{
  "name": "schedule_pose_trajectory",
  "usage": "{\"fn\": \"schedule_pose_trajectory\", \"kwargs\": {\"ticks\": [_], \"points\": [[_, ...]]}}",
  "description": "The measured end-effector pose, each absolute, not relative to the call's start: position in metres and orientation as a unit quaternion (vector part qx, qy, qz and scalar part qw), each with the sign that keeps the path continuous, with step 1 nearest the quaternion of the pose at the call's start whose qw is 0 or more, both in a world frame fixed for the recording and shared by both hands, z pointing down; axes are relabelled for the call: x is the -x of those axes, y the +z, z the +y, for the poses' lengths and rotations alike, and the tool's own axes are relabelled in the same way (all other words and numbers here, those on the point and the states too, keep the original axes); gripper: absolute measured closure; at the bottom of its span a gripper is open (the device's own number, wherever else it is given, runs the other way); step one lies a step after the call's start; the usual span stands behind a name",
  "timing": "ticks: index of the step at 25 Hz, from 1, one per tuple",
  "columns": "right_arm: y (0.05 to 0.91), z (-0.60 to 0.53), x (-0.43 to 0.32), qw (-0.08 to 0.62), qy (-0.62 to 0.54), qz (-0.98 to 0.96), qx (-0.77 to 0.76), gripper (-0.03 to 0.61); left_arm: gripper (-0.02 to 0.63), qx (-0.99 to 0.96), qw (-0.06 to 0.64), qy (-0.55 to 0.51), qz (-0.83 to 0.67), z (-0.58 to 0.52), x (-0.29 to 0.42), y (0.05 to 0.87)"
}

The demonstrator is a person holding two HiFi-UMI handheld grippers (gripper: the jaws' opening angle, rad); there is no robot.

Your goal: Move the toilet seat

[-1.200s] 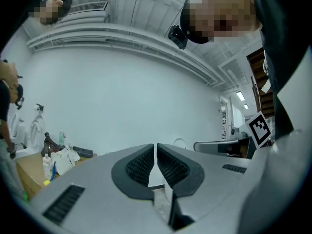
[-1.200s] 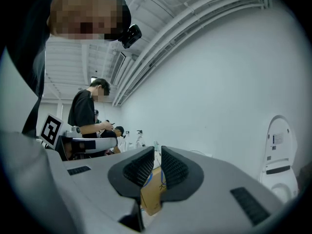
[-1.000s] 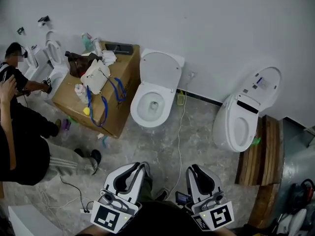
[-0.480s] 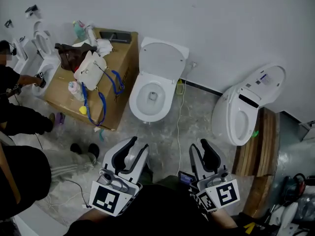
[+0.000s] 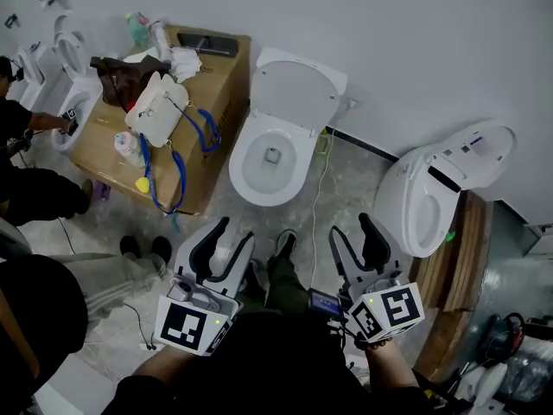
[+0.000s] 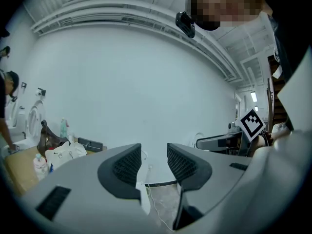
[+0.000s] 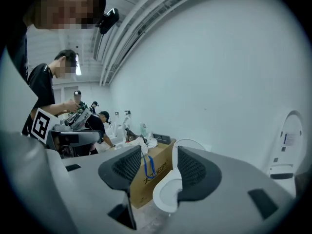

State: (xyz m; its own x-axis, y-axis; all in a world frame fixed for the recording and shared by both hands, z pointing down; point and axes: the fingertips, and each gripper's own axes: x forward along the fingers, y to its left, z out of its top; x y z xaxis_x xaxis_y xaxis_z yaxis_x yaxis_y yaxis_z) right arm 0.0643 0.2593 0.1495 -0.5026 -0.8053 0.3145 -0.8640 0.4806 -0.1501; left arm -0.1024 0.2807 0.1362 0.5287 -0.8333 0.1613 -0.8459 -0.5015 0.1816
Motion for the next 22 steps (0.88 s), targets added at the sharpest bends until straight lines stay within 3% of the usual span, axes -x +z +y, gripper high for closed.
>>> {"fn": "schedule_pose_trajectory", "kwargs": {"ticks": [11, 22], "points": [[0.243, 0.15, -0.052, 0.128, 0.184, -0.869, -0.441, 0.347, 0.456, -0.837, 0.155, 0.083, -0.518, 0.177, 0.082, 0.211], [0.383, 0.088, -0.063, 0.223, 0.27, -0.859, -0.373, 0.347, 0.456, -0.806, 0.209, 0.202, -0.516, 0.111, 0.063, 0.344]]}}
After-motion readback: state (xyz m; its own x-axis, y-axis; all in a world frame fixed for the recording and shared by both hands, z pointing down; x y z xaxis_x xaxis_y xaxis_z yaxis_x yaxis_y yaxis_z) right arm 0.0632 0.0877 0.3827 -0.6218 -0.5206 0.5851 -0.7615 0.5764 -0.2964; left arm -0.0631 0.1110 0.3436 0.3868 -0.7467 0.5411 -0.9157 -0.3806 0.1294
